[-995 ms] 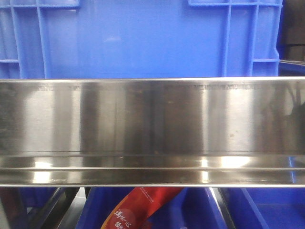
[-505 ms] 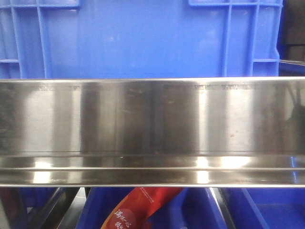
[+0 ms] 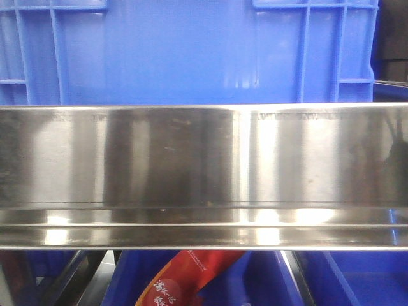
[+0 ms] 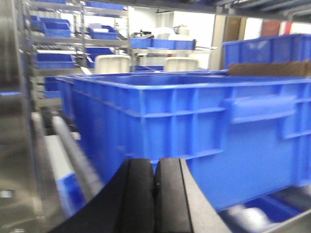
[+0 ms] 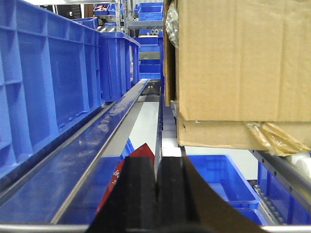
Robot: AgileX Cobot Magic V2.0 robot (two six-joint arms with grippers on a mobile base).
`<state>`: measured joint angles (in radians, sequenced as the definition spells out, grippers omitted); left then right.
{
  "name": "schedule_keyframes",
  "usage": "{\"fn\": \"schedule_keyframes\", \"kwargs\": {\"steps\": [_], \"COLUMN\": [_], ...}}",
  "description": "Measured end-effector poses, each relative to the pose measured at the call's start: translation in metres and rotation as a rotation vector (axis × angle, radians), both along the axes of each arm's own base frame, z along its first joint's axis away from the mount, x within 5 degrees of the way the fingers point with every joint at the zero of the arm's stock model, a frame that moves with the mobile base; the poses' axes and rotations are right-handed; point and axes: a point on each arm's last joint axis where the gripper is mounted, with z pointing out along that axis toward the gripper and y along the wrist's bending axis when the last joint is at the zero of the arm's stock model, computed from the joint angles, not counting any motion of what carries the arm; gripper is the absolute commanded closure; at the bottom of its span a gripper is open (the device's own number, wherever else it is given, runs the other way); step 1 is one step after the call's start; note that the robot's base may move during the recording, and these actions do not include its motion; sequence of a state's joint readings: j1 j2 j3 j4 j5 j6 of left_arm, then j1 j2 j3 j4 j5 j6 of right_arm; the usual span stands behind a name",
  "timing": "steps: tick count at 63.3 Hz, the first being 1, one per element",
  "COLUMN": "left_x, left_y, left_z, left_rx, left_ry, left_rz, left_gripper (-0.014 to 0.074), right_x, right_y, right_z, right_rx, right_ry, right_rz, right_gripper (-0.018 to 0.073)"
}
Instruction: Grab block from conveyor and place in blue bin
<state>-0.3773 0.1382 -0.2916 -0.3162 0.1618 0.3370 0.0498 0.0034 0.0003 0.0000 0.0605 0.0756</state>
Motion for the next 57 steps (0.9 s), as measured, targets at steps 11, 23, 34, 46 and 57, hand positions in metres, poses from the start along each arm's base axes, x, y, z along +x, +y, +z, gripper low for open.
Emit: {"fn": "schedule_keyframes", "kwargs": {"steps": [11, 23, 34, 46, 57], "left_x": [0.008, 0.006, 0.007, 0.008, 0.008], "left_y": [0.009, 0.020, 0.024, 0.024, 0.024], "left_z": [-0.022, -0.051, -0.072, -0.075, -0.076], "left_rx": [0.026, -0.019, -0.017, -0.021, -0.017], "left_ry": [-0.035, -0.052, -0.019, -0.003, 0.002], "left_rz": [0.172, 0.354, 0.414, 0.417, 0.418], "left_gripper": [0.0708, 0.0708, 0.0708, 0.0708, 0.0708], "right_x": [0.000, 0.000, 0.000, 0.000, 0.000], "right_y": [0.000, 0.000, 0.000, 0.000, 0.000], "right_z": [0.000, 0.000, 0.000, 0.000, 0.000], "right_rx": [0.000, 0.000, 0.000, 0.000, 0.000], "right_ry": [0.002, 0.002, 0.002, 0.002, 0.002], "right_rz": [0.000, 0.000, 0.000, 0.000, 0.000], "right_gripper": [0.0721, 0.0721, 0.0721, 0.0721, 0.0721]}}
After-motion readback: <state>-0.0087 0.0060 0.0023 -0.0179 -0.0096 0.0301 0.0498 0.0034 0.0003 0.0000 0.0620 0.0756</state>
